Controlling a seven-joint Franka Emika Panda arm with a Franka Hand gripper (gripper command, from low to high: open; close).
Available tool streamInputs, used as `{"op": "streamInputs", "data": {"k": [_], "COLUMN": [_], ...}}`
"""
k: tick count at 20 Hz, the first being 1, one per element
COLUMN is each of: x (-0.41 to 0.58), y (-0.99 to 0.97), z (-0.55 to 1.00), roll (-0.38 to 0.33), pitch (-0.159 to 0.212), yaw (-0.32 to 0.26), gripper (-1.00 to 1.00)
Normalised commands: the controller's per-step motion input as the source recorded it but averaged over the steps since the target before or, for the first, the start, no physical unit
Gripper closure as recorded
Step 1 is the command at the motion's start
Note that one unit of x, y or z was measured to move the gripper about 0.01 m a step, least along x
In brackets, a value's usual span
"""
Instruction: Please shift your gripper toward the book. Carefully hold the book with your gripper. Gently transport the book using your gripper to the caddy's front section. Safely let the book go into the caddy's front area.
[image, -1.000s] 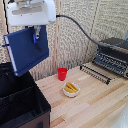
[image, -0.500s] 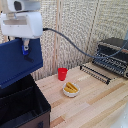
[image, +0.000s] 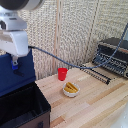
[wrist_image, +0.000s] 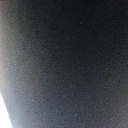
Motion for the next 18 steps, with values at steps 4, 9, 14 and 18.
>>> {"op": "streamInputs", "data": {"k": [4,9,14,18], "x": [-0.449,-0.365,-0.151,0.261], "y": [0.18,0.35,0.27,-0.17], "z": [-0.25,-0.29,-0.1,0.18], "roll": [0.0,0.0,0.016,0.079], "pitch": [0.042,0.069,0.061,0.003], "yaw": [-0.152,-0.169,-0.118,0.0], "gripper": [1.0,1.0,-1.0,-1.0]}}
